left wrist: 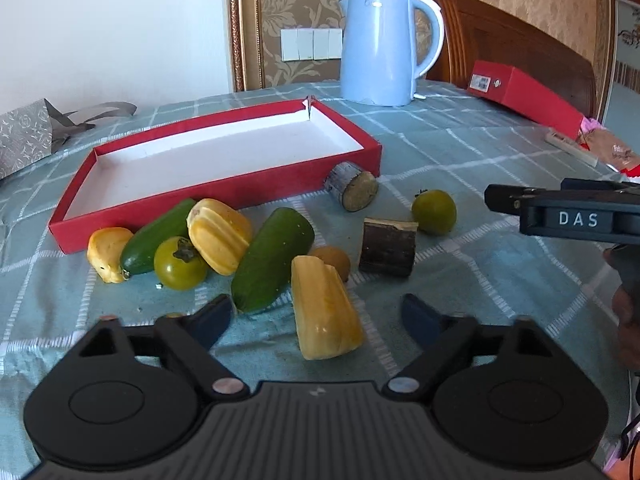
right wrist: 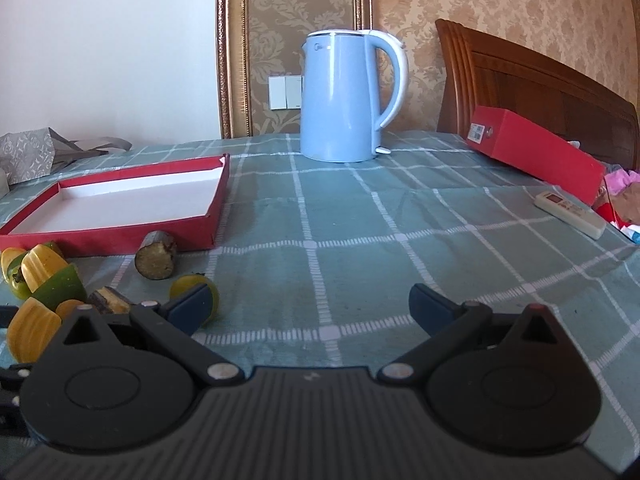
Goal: Organize fruits
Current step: 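Lower the left tool onto the yellow jackfruit chunk and close it, then grasp the dark cut cylinder piece with the right tool while left holds jackfruit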
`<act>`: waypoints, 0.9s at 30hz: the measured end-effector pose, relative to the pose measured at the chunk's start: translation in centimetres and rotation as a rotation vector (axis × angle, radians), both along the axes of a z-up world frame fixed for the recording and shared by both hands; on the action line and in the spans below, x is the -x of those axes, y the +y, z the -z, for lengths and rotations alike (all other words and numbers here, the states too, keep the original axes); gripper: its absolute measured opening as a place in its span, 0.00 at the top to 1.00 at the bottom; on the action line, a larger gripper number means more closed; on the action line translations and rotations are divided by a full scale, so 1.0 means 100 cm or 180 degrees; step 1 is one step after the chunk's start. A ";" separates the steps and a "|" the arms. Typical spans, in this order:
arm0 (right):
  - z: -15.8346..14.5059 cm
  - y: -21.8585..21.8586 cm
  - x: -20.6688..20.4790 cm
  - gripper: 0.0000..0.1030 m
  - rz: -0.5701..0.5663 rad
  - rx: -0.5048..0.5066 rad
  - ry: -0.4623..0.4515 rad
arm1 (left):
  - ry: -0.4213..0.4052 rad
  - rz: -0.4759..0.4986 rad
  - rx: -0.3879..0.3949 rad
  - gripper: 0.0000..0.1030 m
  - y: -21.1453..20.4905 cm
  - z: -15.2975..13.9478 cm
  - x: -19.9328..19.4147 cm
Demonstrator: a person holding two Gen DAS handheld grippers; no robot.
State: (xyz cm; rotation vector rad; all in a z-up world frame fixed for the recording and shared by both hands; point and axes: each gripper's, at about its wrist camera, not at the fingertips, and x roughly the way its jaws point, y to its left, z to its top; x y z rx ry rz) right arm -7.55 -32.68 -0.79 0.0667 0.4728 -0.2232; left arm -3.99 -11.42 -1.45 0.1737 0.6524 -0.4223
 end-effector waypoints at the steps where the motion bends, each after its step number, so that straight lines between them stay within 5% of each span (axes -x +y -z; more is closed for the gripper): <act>1: 0.000 -0.001 0.000 0.00 0.0003 -0.0010 -0.0004 | 0.0002 -0.0021 -0.0019 0.16 -0.001 0.001 -0.001; 11: 0.001 0.003 0.000 0.00 -0.0035 0.0024 -0.0005 | 0.0005 -0.0015 0.0004 0.55 -0.001 0.000 0.000; 20: -0.001 0.005 0.002 0.00 -0.0028 0.0042 -0.0011 | 0.0032 0.0021 0.0094 0.70 0.000 -0.001 0.006; 27: -0.002 0.022 0.006 0.00 -0.0253 0.0160 -0.0028 | -0.0003 0.0016 0.0155 0.71 0.003 -0.001 0.012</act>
